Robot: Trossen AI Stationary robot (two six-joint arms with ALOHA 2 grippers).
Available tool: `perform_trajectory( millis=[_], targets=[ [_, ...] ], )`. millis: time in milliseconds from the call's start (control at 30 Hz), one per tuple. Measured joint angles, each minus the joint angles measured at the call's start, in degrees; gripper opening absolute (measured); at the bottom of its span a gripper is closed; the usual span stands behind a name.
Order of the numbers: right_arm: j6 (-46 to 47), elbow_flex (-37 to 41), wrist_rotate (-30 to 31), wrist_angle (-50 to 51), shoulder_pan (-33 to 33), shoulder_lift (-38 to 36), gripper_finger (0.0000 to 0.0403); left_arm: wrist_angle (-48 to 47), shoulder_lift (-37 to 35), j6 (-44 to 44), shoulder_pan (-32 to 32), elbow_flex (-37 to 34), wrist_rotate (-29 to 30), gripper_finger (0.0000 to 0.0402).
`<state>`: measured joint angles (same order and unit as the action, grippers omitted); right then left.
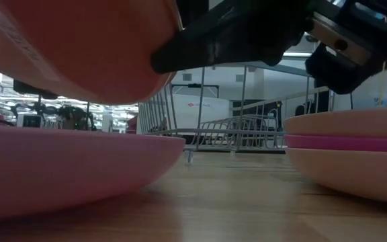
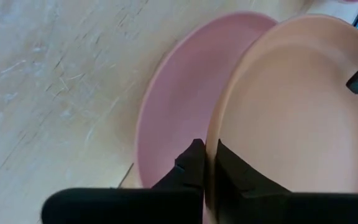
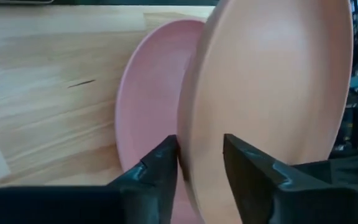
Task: Sort dishes
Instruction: Put the brown plate in the dish rack
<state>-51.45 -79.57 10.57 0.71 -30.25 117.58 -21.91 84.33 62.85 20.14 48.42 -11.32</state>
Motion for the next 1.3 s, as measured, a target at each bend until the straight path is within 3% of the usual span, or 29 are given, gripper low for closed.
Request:
perform_trajectory(
  millis=[400, 733, 867, 1133, 1300],
  targets=[
    [3.4, -0.1, 1.3, 1.3, -4.6, -0.1, 0.0161, -1.7, 0.0, 0.3, 0.0, 0.0, 3.9, 0.0],
    [5.9, 0.0, 20.3, 2.9, -8.5, -0.1, 0.0161, 0.2, 0.0, 3.1, 0.3, 0.0, 4.1, 0.0],
    [6.7, 0.0, 27.3, 3.1, -9.6, -0.4, 0.0161, 5.7, 0.0, 1.3, 1.3, 0.0, 0.3, 0.0],
    [11.0, 0.0, 30.9, 9.0, -10.0, -7.4, 0.0161, 7.8, 0.0, 1.4, 4.7, 1.2, 0.6, 0.0],
    [13.9, 0.0, 31.4, 14.5, -9.8, -13.5, 0.0161, 9.2, 0.0, -2.7, 7.2, 4.6, 6.4, 0.0]
  ],
)
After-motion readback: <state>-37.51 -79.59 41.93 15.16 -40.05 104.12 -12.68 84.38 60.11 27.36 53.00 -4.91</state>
